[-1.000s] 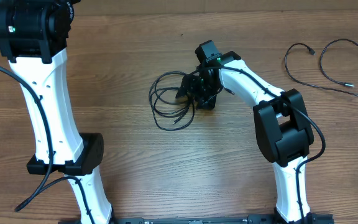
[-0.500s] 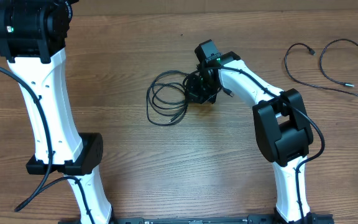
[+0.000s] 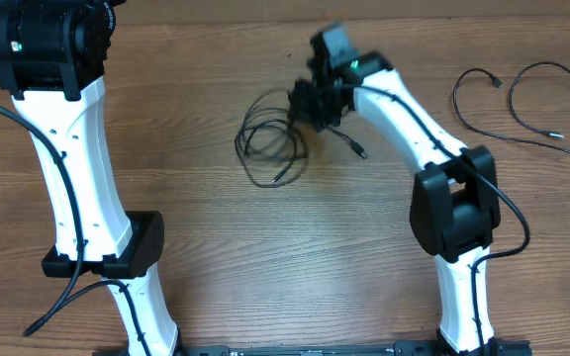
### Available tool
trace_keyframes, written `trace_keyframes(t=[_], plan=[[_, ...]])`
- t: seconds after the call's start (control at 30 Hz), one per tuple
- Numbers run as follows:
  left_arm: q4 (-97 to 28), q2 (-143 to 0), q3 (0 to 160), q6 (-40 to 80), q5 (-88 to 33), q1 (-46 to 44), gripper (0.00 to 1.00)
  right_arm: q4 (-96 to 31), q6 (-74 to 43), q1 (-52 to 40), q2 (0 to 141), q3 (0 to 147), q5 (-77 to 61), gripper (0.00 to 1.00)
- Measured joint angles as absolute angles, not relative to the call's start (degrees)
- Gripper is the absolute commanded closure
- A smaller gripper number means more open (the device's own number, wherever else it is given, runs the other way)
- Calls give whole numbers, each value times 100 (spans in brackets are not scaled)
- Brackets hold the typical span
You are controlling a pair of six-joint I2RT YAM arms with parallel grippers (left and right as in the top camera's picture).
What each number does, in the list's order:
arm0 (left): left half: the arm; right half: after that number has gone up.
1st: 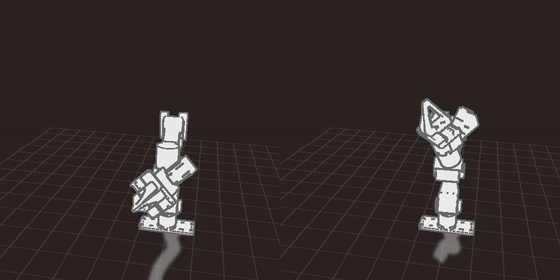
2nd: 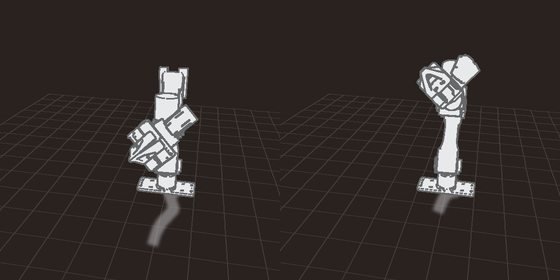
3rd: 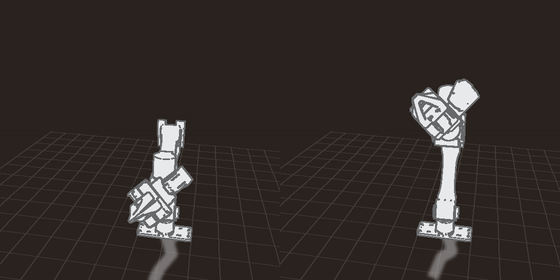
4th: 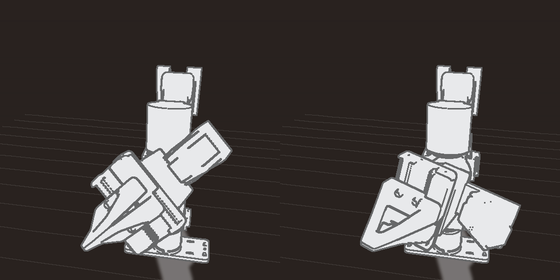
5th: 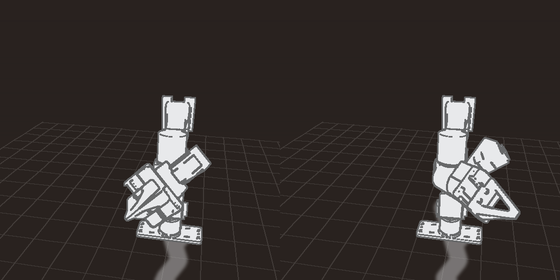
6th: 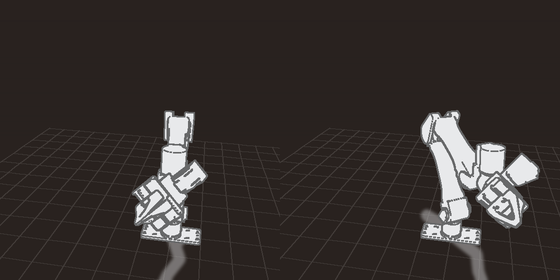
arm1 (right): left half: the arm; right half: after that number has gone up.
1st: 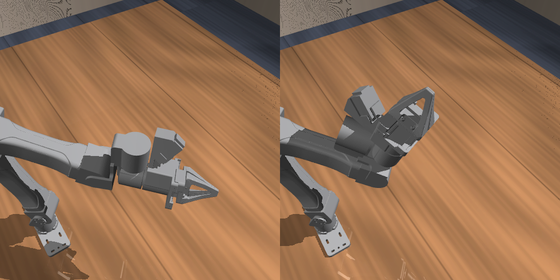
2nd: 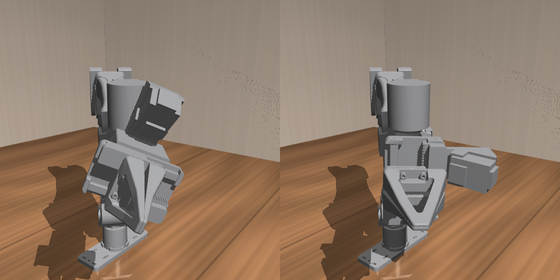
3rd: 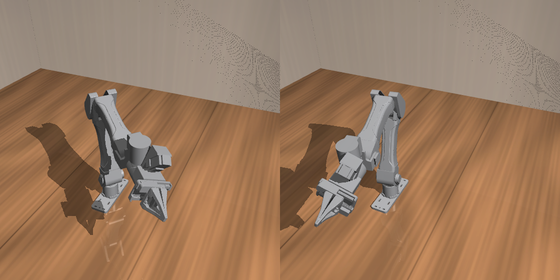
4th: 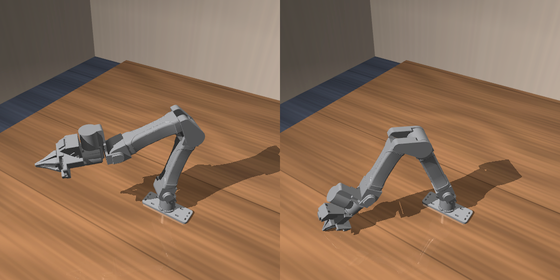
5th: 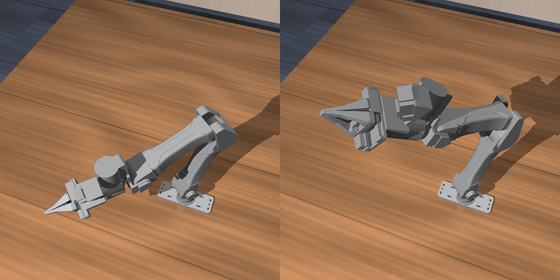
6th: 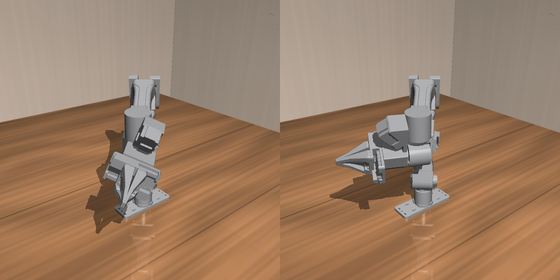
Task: Untangle cables
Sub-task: 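Grasp the coiled cable's USB plug end with the right gripper and lift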
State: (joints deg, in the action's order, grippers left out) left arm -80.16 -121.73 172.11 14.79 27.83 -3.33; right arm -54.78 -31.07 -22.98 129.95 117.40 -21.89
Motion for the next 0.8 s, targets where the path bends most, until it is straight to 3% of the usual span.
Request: trace_keyframes(t=[0.27, 0.6, 0.8], plan=[[-8014, -12173, 17211, 1481, 2521, -333, 1, -6031, -2803, -2036, 12993, 13375, -1855, 96], [-8014, -12173, 17211, 1479, 1667, -333, 0, -6296, -2543, -1833, 12995, 14306, -1605, 96], [-8014, -12202, 17211, 1481, 1135, -333, 0, -7048, -2329, -1640, 12938, 15316, -283, 96]])
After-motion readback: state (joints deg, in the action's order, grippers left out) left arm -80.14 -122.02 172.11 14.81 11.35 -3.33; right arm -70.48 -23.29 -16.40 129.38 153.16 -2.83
